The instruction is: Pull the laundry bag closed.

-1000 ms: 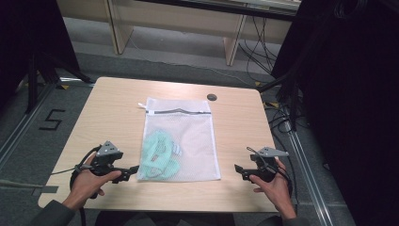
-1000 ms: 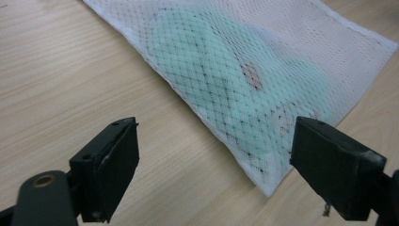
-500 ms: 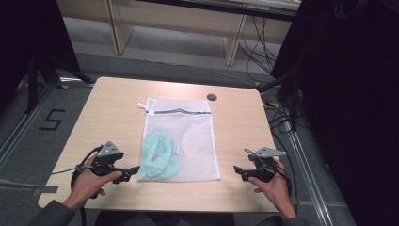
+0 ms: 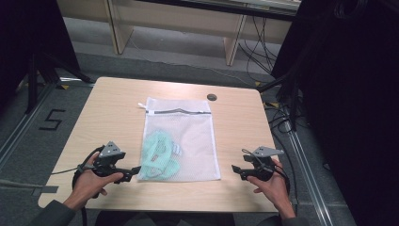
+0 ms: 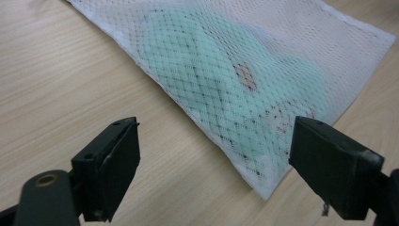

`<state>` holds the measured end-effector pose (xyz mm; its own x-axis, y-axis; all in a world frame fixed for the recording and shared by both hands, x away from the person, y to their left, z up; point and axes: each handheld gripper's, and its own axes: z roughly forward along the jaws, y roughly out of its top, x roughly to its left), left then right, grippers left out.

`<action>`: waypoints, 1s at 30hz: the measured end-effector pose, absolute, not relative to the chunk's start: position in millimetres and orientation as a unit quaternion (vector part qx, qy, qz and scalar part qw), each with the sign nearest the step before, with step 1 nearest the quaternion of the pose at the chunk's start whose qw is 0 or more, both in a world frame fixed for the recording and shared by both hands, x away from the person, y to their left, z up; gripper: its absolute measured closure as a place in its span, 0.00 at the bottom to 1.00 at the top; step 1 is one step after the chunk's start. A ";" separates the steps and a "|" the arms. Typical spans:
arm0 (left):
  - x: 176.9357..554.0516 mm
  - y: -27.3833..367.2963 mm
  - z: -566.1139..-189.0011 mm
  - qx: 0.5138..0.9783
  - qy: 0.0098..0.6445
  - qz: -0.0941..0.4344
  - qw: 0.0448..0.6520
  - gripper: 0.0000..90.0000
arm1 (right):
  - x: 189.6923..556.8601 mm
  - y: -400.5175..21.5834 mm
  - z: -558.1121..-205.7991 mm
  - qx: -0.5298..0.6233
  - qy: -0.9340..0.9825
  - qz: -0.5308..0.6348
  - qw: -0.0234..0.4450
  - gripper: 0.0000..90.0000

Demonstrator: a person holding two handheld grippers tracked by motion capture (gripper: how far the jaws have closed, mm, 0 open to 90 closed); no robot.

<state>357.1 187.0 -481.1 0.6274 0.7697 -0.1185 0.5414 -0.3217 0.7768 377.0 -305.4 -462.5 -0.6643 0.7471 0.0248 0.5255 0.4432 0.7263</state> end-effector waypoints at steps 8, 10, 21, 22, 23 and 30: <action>357.4 184.9 -479.8 0.802 0.403 0.133 0.420 0.24 | 381.9 -293.0 -463.6 0.361 0.847 0.365 0.143 0.43; 357.4 181.2 -480.4 0.796 0.411 0.122 0.428 0.27 | 385.3 -289.3 -464.0 0.345 0.852 0.364 0.151 0.45; 353.5 158.9 -480.0 0.801 0.388 0.121 0.440 0.39 | 395.5 -269.4 -466.4 0.321 0.861 0.364 0.149 0.49; 353.5 157.1 -479.9 0.806 0.380 0.120 0.437 0.40 | 396.6 -266.6 -464.2 0.319 0.868 0.354 0.138 0.54; 352.7 154.8 -480.5 0.800 0.384 0.117 0.446 0.43 | 396.2 -262.7 -466.6 0.324 0.862 0.367 0.136 0.56; 352.8 154.9 -480.1 0.809 0.361 0.109 0.450 0.66 | 401.3 -254.2 -468.4 0.298 0.878 0.351 0.131 0.74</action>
